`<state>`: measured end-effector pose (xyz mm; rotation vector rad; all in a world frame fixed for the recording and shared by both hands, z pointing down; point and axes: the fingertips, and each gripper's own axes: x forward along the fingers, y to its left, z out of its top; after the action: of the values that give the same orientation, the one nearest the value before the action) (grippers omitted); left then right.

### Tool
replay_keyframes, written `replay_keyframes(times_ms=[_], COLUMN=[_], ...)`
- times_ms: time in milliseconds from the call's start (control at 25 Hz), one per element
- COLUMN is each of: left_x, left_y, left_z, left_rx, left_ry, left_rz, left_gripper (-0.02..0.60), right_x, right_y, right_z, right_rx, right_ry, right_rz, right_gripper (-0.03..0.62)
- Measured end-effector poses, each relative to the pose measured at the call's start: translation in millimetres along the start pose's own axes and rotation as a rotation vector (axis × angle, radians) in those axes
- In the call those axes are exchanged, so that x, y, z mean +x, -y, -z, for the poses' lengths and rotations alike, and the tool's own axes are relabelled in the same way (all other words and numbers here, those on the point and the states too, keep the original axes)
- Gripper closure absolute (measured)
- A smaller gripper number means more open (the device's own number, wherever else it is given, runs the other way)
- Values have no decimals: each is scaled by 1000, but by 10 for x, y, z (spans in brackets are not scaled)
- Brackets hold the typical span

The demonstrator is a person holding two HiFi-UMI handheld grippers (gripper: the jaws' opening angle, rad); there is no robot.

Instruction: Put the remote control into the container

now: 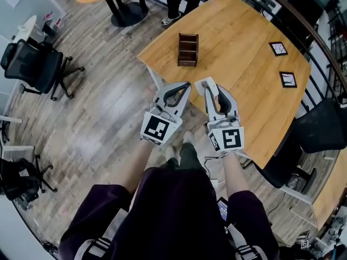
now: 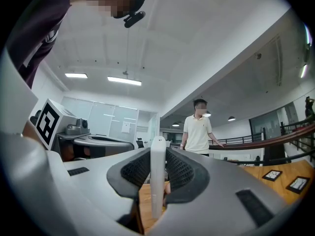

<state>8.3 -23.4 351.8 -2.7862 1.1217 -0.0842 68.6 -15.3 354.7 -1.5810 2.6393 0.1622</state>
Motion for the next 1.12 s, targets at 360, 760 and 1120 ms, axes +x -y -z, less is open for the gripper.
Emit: replay_keyframes(times_ms=[360, 760, 1120], left_x=[640, 1030, 1298], left_y=[-247, -539, -1056], left_z=[53, 71, 236], left_rx=[12, 23, 18], left_ry=[0, 2, -4], left_rz=[-54, -107, -62], left_gripper=[569, 569, 569], right_x=[467, 876, 1498], right_y=[481, 800, 848], right_z=[111, 165, 283], right_rx=[29, 42, 38], right_ry=[-4, 8, 9], right_rz=[-73, -126, -94], right_gripper=[493, 493, 493])
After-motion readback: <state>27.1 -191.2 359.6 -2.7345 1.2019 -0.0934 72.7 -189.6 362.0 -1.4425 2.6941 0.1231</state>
